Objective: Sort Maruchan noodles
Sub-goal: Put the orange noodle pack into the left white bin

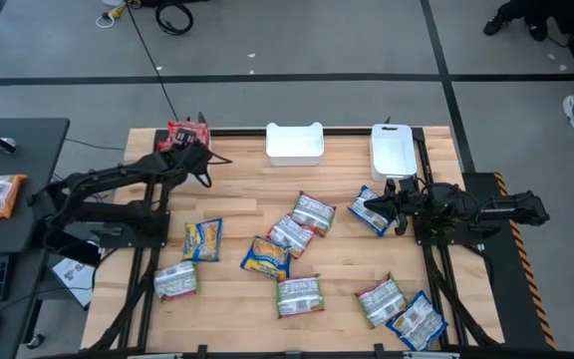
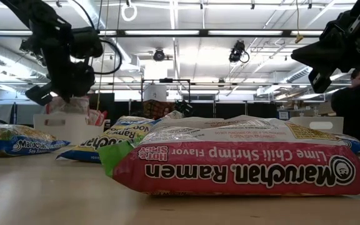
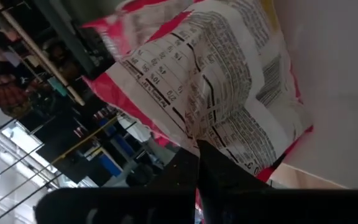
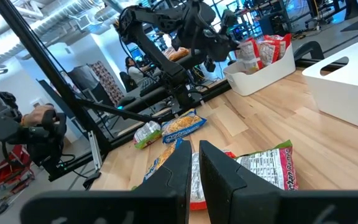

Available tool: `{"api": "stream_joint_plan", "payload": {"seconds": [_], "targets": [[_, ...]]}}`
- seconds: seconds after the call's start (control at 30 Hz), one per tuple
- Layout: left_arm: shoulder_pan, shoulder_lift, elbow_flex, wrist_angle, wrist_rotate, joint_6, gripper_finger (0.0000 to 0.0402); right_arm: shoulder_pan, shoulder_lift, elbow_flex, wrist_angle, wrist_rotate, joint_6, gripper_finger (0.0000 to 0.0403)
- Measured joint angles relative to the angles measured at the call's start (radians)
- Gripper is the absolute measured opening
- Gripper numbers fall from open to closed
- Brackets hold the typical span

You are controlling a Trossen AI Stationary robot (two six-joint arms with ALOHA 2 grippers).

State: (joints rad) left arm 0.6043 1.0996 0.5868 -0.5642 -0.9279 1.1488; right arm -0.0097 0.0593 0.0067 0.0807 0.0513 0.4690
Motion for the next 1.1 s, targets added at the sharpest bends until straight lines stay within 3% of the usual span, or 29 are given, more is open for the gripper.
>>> {"api": "stream_joint_plan", "payload": {"seconds": [0.47, 0.6, 0.73, 0.9, 1.1], "targets": [[0.028, 0.048, -0.067, 0.22, 0.004, 0.073, 0.0017, -0.001, 0.0, 0.0, 0.04, 0.0, 0.0, 0.0037], [0.028, 0.102, -0.067, 0.218, 0.004, -0.03, 0.0057, -0.001, 0.0, 0.0, 0.057, 0.013, 0.0, 0.0037], [0.028, 0.152, -0.067, 0.224, -0.005, -0.07, 0.0112, -0.002, 0.0, 0.0, 0.116, 0.114, 0.0, 0.0037], [0.026, 0.166, -0.067, 0.266, -0.054, -0.099, 0.0176, -0.002, 0.0, 0.0, 0.201, 0.101, -0.071, 0.0037], [-0.021, 0.163, -0.027, 0.237, -0.17, -0.152, 0.0224, 0.009, 0.023, 0.02, 0.256, 0.055, -0.141, 0.0036]]}}
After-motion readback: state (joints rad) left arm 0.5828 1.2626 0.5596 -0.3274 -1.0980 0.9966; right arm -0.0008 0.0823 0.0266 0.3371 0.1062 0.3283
